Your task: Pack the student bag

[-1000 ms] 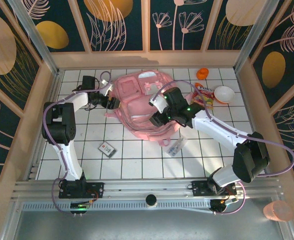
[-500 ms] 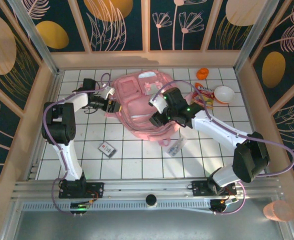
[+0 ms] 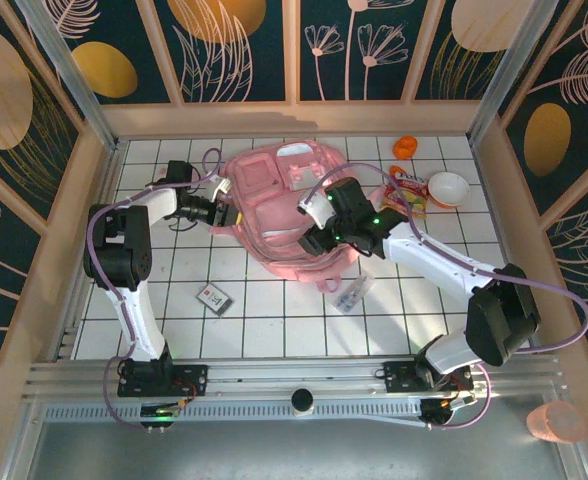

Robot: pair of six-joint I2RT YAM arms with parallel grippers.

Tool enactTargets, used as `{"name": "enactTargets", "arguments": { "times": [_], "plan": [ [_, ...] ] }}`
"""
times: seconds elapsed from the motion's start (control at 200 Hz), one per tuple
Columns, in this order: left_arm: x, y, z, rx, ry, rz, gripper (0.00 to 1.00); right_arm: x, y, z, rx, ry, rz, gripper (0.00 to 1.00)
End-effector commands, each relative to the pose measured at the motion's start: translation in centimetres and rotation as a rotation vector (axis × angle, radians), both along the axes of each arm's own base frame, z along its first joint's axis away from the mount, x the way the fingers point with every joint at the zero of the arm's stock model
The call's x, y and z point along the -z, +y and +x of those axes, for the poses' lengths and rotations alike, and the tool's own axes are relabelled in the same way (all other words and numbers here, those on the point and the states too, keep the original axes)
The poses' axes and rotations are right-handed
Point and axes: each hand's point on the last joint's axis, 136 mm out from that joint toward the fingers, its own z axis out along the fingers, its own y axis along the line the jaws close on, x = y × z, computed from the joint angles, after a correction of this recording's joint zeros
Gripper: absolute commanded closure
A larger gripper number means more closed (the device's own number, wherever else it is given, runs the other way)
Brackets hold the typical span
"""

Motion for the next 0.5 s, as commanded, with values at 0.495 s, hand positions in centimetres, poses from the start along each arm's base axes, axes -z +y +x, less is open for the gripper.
{"name": "enactTargets", "arguments": {
  "times": [0.495],
  "plan": [
    [-2.8, 1.2, -1.6, -0.048, -0.186, 0.079, 0.99, 3.0, 1.9, -2.1, -0.039, -0.032, -0.072, 0.41]
  ]
}}
